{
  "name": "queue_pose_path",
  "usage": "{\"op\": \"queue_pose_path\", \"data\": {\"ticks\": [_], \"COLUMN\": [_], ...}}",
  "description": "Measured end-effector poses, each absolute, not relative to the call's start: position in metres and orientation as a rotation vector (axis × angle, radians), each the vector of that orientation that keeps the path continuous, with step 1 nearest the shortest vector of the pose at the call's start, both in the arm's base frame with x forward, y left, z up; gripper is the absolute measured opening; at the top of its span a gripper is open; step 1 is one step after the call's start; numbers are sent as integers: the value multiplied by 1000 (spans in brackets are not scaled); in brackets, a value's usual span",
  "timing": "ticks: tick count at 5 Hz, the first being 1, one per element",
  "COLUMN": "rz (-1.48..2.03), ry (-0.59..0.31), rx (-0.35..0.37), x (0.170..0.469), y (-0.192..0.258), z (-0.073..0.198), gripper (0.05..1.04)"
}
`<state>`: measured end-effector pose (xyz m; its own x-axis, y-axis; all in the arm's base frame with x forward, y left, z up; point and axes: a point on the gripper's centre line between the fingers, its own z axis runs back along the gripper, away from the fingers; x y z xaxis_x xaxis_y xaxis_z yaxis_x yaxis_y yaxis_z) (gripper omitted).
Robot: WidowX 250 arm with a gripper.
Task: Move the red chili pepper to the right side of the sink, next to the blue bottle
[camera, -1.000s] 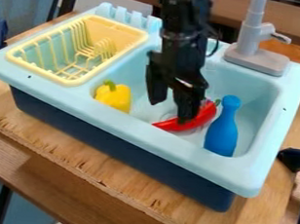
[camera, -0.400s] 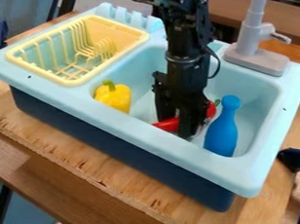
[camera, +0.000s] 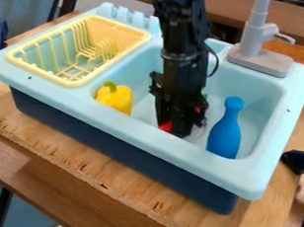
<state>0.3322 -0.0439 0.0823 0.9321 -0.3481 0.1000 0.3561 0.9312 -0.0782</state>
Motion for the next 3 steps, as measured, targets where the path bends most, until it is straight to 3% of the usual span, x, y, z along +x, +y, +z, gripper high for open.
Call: {"op": "queue_pose_path", "data": {"ticks": [2,3], "rz": [-416,-427], "ry": [-165,-149], "rx": [-128,-141], "x": [322,322], "y": [-59,-63], "z": [112,106], "gripper": [345,345]}}
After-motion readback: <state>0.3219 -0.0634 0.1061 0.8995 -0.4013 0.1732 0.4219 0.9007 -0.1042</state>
